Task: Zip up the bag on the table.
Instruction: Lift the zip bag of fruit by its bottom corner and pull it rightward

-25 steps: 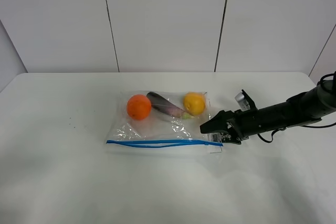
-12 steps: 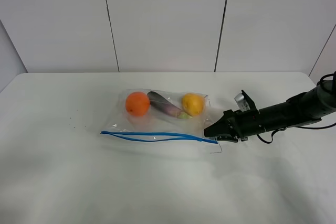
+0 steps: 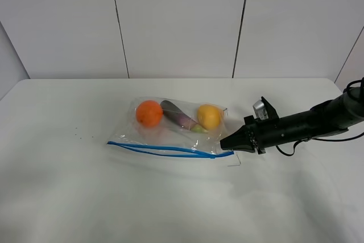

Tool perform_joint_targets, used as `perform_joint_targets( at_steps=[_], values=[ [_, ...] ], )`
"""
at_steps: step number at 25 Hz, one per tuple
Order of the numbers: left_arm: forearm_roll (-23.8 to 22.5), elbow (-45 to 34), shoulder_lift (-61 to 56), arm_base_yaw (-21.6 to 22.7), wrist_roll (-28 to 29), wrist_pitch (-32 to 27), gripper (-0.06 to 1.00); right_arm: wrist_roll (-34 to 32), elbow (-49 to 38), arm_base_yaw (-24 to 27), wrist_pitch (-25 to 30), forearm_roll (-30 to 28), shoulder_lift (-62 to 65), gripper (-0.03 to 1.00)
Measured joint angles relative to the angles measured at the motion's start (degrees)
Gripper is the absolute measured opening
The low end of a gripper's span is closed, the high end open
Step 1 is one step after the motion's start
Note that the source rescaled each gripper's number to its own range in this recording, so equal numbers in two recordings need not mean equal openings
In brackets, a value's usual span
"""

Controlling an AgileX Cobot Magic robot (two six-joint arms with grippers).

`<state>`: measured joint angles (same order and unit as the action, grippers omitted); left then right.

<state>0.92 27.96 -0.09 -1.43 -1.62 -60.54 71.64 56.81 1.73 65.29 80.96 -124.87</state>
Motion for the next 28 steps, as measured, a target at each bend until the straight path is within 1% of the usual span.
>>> perform_joint_targets(
  at_steps=[3, 9, 14, 23, 28],
  values=[
    [0.00, 0.00, 0.00, 0.00, 0.00, 0.00, 1.00, -1.35, 0.00, 0.00, 2.53, 0.51, 0.00, 0.00],
    [0.00, 0.00, 0.00, 0.00, 0.00, 0.00, 1.00, -6.67, 0.00, 0.00, 3.56, 2.23, 0.00, 0.00],
    [0.00, 0.00, 0.00, 0.00, 0.00, 0.00, 1.00, -9.42, 0.00, 0.00, 3.70, 2.73, 0.00, 0.00],
    [0.00, 0.00, 0.00, 0.00, 0.00, 0.00, 1.00, -9.85, 0.00, 0.00, 3.60, 3.20, 5.18, 0.00],
    [0.00, 0.00, 0.00, 0.00, 0.00, 0.00, 1.00, -9.91, 0.00, 0.00, 3.70, 3.52, 5.56, 0.00]
  ],
)
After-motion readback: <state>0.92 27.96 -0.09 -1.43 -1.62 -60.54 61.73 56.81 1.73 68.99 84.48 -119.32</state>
